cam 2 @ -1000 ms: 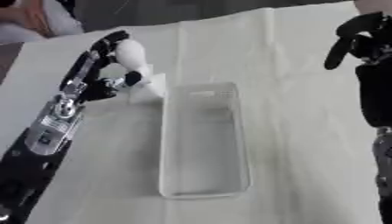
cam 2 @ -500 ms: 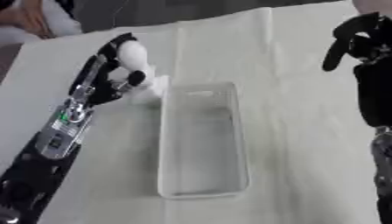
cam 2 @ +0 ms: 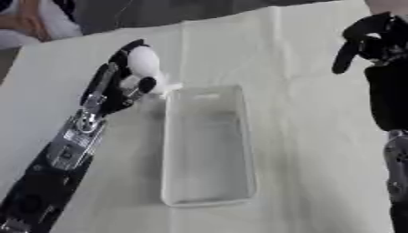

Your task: Pick up objects on the table and place them in the box.

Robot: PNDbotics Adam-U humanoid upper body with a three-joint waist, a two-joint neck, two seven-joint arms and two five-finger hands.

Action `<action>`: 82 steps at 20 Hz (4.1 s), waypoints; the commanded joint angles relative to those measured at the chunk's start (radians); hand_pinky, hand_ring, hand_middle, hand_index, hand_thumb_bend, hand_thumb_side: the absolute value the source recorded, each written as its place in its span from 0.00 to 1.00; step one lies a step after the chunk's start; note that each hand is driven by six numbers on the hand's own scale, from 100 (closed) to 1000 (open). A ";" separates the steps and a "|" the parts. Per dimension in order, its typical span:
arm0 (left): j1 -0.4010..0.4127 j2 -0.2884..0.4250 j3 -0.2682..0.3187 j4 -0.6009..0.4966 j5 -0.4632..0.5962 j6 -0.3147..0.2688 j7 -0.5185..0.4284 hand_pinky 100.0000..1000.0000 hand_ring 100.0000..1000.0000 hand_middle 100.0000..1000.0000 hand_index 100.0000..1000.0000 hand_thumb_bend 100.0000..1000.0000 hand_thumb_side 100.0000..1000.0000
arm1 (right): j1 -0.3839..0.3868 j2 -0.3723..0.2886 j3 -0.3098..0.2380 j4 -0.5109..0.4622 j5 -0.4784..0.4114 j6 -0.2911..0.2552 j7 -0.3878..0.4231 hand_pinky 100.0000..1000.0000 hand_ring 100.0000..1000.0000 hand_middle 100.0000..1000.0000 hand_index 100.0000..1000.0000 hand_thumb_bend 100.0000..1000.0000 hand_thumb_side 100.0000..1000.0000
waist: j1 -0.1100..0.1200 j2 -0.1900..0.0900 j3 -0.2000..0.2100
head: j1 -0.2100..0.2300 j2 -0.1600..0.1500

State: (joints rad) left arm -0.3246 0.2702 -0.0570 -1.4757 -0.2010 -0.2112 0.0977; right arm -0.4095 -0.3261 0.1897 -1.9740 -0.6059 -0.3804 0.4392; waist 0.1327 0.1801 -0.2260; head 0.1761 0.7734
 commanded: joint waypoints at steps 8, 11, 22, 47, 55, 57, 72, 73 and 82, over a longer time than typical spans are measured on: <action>0.008 -0.016 -0.027 0.030 -0.010 0.008 0.009 0.57 0.80 0.79 0.90 1.00 0.63 | -0.009 -0.001 -0.010 -0.019 0.006 0.005 0.000 0.38 0.62 0.89 0.90 0.00 0.82 | 0.001 -0.004 -0.006 | -0.003 -0.003; 0.007 -0.018 -0.022 0.032 -0.005 0.020 0.034 0.46 0.72 0.75 0.87 1.00 0.60 | -0.009 -0.001 -0.010 -0.019 0.007 0.006 0.001 0.38 0.61 0.89 0.89 0.00 0.82 | 0.003 -0.003 -0.006 | -0.002 -0.003; -0.004 -0.010 -0.033 0.034 -0.034 0.085 0.091 0.33 0.74 0.77 0.95 1.00 0.53 | -0.006 0.000 -0.009 -0.018 0.009 0.013 0.002 0.37 0.61 0.88 0.88 0.00 0.81 | 0.014 -0.002 -0.006 | -0.002 -0.003; -0.031 -0.013 -0.005 0.046 0.122 0.218 0.337 0.00 0.00 0.00 0.12 0.00 0.09 | -0.001 0.009 -0.008 -0.014 0.008 0.036 0.007 0.29 0.54 0.86 0.86 0.00 0.80 | 0.027 -0.005 -0.011 | 0.002 -0.003; -0.036 -0.007 -0.001 0.040 0.168 0.194 0.346 0.00 0.00 0.00 0.10 0.00 0.03 | -0.001 0.012 -0.009 -0.012 0.012 0.038 0.008 0.27 0.51 0.85 0.85 0.00 0.80 | 0.023 -0.003 -0.007 | 0.002 -0.003; -0.037 -0.003 0.006 0.029 0.178 0.187 0.351 0.00 0.00 0.00 0.10 0.00 0.02 | -0.001 0.012 -0.010 -0.012 0.014 0.038 0.007 0.27 0.51 0.85 0.85 0.00 0.80 | 0.022 -0.003 -0.005 | 0.000 -0.003; -0.015 0.253 0.096 -0.308 0.172 0.156 0.397 0.00 0.00 0.00 0.09 0.00 0.00 | 0.004 0.014 -0.012 -0.007 0.017 0.034 0.007 0.25 0.49 0.83 0.84 0.00 0.81 | 0.008 -0.013 0.011 | -0.020 -0.003; -0.014 0.270 0.098 -0.325 0.165 0.156 0.394 0.00 0.00 0.00 0.09 0.00 0.00 | 0.004 0.015 -0.012 -0.007 0.017 0.033 0.008 0.25 0.49 0.83 0.84 0.00 0.81 | 0.008 -0.013 0.010 | -0.020 -0.003; -0.024 0.314 0.084 -0.436 0.172 0.167 0.359 0.00 0.00 0.00 0.10 0.00 0.00 | 0.004 0.018 -0.010 -0.003 0.016 0.035 0.012 0.25 0.49 0.82 0.84 0.00 0.81 | 0.006 -0.018 0.007 | -0.022 -0.003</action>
State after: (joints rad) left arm -0.3347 0.5528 0.0225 -1.8788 -0.0329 -0.0429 0.4643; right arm -0.3990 -0.3087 0.1840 -1.9674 -0.5895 -0.3469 0.4471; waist 0.1467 0.1802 -0.2196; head 0.1587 0.7734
